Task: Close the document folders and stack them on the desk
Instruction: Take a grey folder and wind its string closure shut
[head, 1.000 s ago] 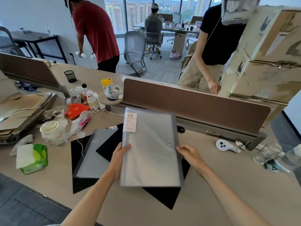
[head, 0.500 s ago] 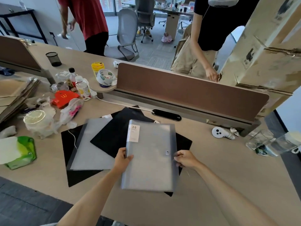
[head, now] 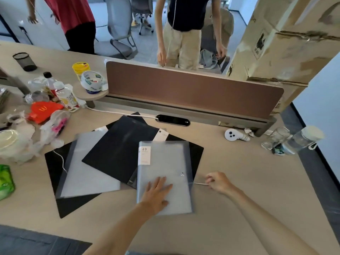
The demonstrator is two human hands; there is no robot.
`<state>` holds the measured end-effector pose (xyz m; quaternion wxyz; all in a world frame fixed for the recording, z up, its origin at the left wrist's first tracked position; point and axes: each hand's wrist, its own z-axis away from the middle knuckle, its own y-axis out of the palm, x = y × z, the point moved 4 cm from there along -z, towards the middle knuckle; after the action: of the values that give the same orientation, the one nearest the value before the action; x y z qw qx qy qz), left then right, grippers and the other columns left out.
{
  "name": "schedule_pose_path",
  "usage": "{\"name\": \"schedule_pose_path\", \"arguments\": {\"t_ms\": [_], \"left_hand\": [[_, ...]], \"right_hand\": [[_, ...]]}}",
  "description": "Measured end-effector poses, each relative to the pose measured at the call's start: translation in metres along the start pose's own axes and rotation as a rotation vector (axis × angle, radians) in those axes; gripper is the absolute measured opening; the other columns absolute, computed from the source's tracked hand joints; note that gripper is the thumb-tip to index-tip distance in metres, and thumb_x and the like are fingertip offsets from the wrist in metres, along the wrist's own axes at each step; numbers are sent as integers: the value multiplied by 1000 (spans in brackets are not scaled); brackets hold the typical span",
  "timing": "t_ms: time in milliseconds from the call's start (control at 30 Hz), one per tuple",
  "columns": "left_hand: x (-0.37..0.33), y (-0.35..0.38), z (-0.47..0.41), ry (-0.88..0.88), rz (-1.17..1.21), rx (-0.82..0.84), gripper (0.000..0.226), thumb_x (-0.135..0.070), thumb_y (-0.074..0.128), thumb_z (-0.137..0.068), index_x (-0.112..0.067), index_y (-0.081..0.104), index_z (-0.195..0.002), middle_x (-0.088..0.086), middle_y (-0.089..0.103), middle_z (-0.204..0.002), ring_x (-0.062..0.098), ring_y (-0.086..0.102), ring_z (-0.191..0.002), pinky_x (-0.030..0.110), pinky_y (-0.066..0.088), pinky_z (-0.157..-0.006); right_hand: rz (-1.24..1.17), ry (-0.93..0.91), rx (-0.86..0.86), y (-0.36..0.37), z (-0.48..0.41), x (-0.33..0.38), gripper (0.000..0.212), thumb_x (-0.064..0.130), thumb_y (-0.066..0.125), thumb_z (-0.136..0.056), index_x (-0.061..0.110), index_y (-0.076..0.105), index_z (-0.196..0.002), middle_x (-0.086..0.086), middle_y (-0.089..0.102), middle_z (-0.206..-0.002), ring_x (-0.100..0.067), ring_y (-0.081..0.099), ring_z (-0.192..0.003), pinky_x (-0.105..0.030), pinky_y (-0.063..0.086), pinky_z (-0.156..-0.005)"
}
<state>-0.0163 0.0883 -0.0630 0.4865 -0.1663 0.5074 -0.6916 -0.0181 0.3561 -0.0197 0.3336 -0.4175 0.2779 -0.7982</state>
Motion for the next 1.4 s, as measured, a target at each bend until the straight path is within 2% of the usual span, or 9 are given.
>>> {"name": "schedule_pose_path", "arguments": {"t_ms": [100, 267, 400, 500, 700, 933, 1033, 1133, 1400], "left_hand": [[-18, 13, 1, 99, -6, 68, 67, -51, 34, -86, -34, 20, -149, -1, -1, -161, 22, -5, -148, 51, 1, -116], [-46, 15, -6, 121, 52, -10, 82, -56, 16, -69, -27, 39, -143, -1, 19, -157, 17, 11, -146, 49, 12, -117], [-65, 7, -25, 17, 50, -51, 60, -47, 38, -87, -21, 37, -142, 3, 16, -157, 22, 11, -147, 51, 14, -116], [-74, 11, -39, -60, 20, -21, 66, -42, 50, -93, -20, 23, -149, 0, 4, -160, 21, 1, -148, 51, 5, -116], [-71, 35, -49, -64, 13, -8, 71, -67, 48, -72, -30, 43, -133, 5, 48, -135, 29, 58, -118, 59, 46, -91], [-56, 29, -41, 106, -44, -130, 59, -59, 46, -79, -26, 53, -127, 1, 54, -135, 24, 50, -127, 50, 40, -103], [-52, 26, -37, 225, -58, -241, 54, -49, 57, -80, -17, 54, -123, 1, 57, -123, 22, 51, -118, 42, 33, -109], [-50, 28, -35, 319, -97, -360, 51, -43, 68, -79, -15, 58, -121, 0, 59, -115, 20, 50, -109, 37, 29, -108], [-55, 37, -34, 406, -171, -421, 49, -31, 72, -79, -23, 60, -125, -1, 62, -111, 19, 49, -109, 33, 35, -106]], "right_hand": [[197, -39, 178, -1, 8, -21, 28, 1, 51, -87, 8, 72, -104, -8, 72, -106, -19, 65, -96, -16, 40, -73], [223, -71, 262, -9, 12, -47, 23, 8, 55, -85, 17, 70, -98, -1, 66, -95, -17, 62, -94, -19, 42, -73], [-3, -183, 212, -21, 16, -42, 13, 16, 61, -87, 29, 65, -83, 5, 66, -87, -9, 60, -83, -17, 45, -72], [-124, -235, 196, -22, 18, -38, 15, 15, 58, -90, 22, 72, -89, 10, 72, -84, -6, 67, -86, -21, 49, -80], [-72, -346, 219, -11, 13, -27, 10, 23, 68, -85, 20, 74, -92, 6, 76, -89, 2, 64, -77, -9, 44, -70], [-82, -299, 350, 20, -19, 13, 10, 20, 72, -81, 13, 70, -88, -1, 75, -85, -5, 67, -75, -21, 50, -70], [-33, -235, 452, 32, -33, 20, 6, 10, 65, -85, 7, 69, -88, -3, 72, -73, -9, 61, -59, -32, 49, -64], [-34, -202, 493, 36, -44, 27, 5, 0, 62, -87, 2, 65, -86, -6, 69, -72, -19, 64, -64, -37, 50, -66], [14, -94, 535, 35, -61, 40, 5, 0, 61, -87, 6, 62, -87, -12, 71, -85, -19, 68, -63, -23, 51, -58]]}}
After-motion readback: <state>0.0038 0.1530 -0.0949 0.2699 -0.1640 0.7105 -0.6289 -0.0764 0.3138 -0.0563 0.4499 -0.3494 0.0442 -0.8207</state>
